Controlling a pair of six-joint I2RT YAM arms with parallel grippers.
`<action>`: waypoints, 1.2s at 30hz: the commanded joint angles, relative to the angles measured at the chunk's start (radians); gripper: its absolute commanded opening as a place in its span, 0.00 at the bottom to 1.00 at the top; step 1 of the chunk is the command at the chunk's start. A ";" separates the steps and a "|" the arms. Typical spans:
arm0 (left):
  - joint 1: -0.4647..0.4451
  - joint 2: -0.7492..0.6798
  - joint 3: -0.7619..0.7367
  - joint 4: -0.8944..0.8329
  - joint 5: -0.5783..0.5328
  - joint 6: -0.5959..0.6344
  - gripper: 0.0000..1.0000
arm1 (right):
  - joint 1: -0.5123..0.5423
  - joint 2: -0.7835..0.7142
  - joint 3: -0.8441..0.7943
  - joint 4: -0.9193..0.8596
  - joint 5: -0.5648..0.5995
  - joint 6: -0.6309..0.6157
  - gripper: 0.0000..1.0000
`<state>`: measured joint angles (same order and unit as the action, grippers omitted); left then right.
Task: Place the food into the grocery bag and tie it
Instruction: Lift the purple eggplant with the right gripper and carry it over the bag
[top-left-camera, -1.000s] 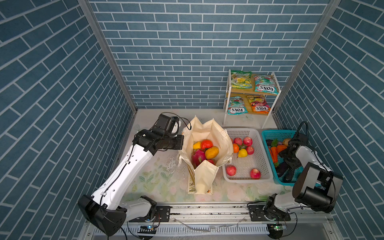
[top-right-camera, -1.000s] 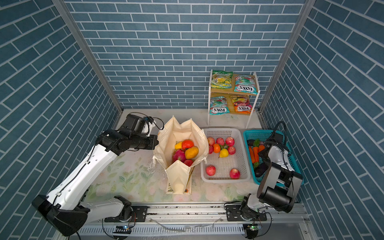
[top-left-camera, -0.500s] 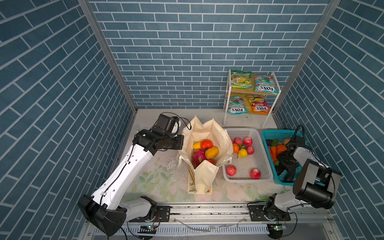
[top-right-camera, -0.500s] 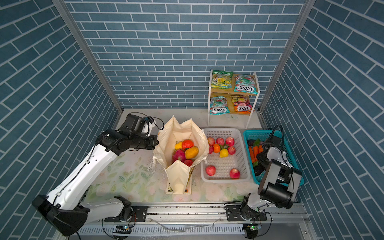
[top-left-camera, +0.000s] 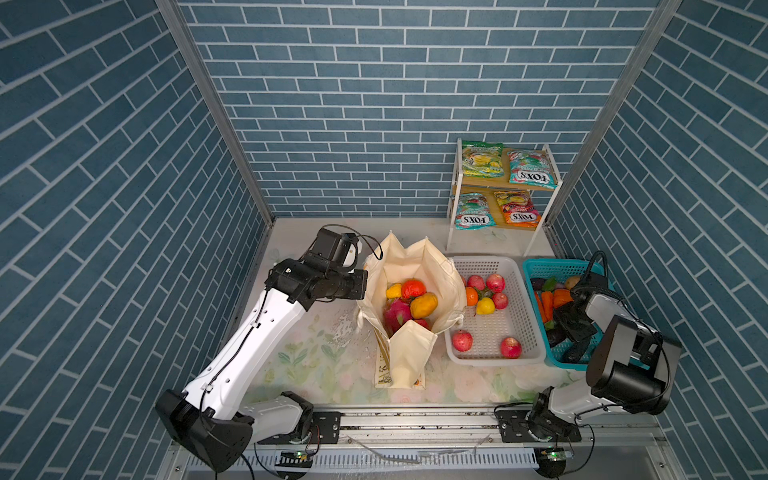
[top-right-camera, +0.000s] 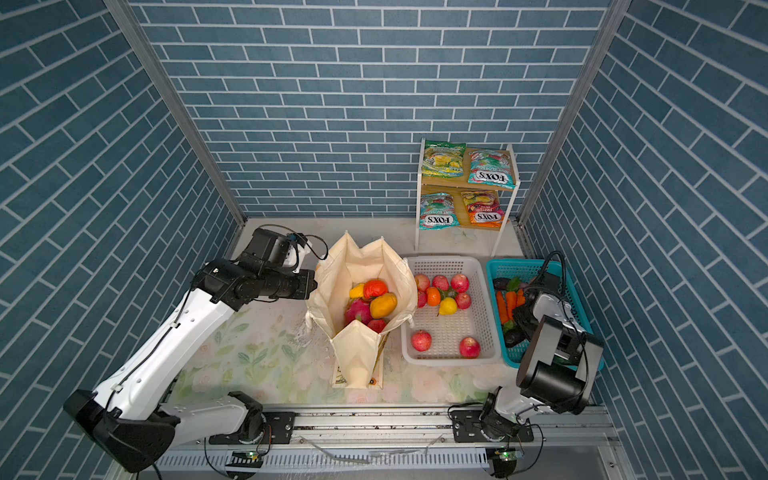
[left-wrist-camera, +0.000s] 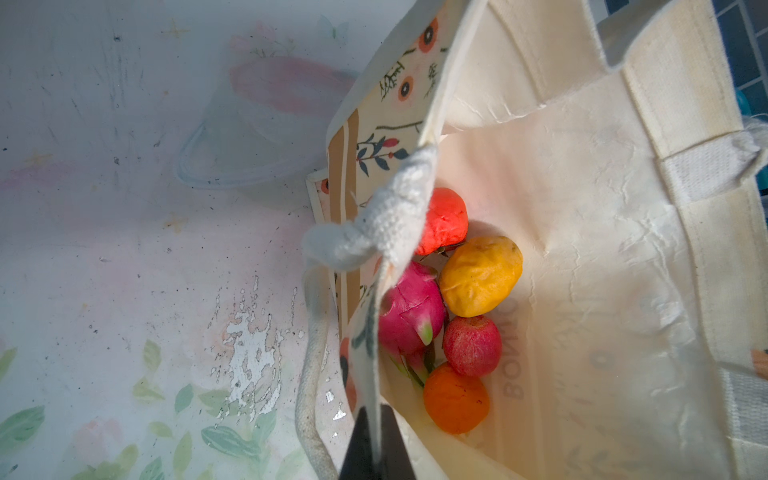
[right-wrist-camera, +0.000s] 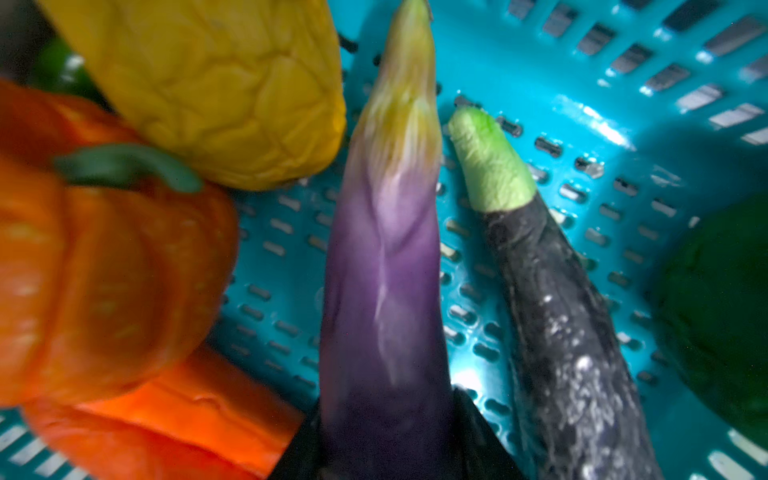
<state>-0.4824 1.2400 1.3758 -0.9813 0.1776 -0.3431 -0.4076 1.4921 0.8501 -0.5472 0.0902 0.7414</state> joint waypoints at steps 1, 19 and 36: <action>-0.003 0.001 0.000 0.013 -0.005 0.011 0.00 | 0.004 -0.080 0.029 -0.053 0.004 0.001 0.31; -0.003 -0.024 -0.017 0.021 -0.002 0.007 0.00 | 0.192 -0.419 0.374 -0.221 -0.069 -0.113 0.30; -0.003 -0.022 -0.006 0.018 -0.006 0.001 0.00 | 1.029 -0.339 0.612 -0.025 0.097 -0.327 0.27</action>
<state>-0.4824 1.2282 1.3670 -0.9752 0.1772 -0.3443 0.5209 1.1130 1.4166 -0.6399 0.1196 0.5137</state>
